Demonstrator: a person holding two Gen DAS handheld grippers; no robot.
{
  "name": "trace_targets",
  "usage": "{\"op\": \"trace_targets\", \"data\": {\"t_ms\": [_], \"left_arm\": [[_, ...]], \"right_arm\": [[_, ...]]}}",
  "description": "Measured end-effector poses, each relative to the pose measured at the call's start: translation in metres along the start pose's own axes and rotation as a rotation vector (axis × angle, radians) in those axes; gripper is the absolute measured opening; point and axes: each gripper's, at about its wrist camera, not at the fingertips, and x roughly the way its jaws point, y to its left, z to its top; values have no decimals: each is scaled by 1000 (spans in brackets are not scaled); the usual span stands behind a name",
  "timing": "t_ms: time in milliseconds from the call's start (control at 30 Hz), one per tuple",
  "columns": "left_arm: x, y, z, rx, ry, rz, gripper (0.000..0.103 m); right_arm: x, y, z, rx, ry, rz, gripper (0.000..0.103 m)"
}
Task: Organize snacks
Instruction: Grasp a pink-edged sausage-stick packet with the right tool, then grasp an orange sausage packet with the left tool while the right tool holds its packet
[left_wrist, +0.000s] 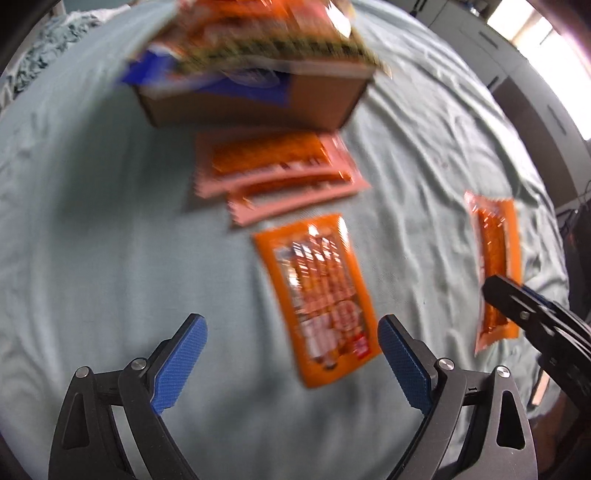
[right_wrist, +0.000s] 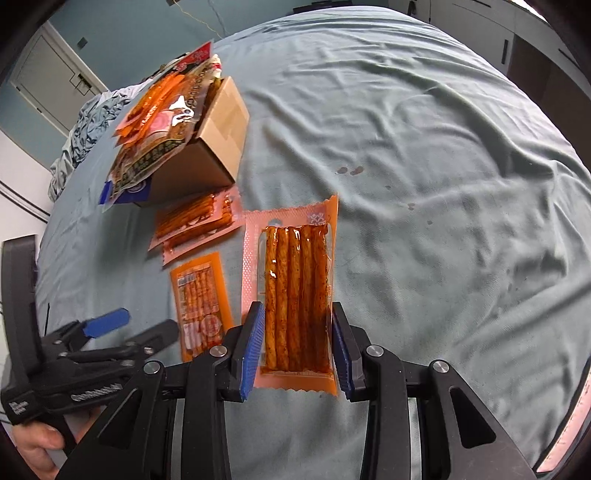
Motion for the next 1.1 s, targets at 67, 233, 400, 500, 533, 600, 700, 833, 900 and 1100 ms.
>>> {"op": "trace_targets", "data": {"t_ms": [67,233,400,500,533,600,700,833,900,1100], "left_arm": [[20,-12,3,20,33,46,95],[42,-35,-2,72,-10,181,103],[38,-31,-6,59,-36,154,92],[27,-21,-8,5,-69,158,58],[24,-18,-10,-6,-76,157,47],[20,-12,-14,-20,-82,138,37],[16,-1,-17,-44,-70,106,33],[2,13,-30,-112,-57,41,32],[-8,18,-35,-140,-68,15,32],[-59,16,-49,-162,-152,-22,31]], "right_arm": [[3,-3,2,12,2,-2,33],[7,-5,7,14,-4,-16,33],[11,-5,8,7,-1,-9,33],[8,-1,8,-14,-17,-13,33],[7,0,8,-22,-22,-16,33],[5,1,7,-31,-29,-18,33],[6,0,6,-36,-21,-19,33],[4,-3,6,-24,-23,-23,33],[3,-4,6,-19,-24,-20,33],[-1,2,5,-33,-33,-1,33]]}}
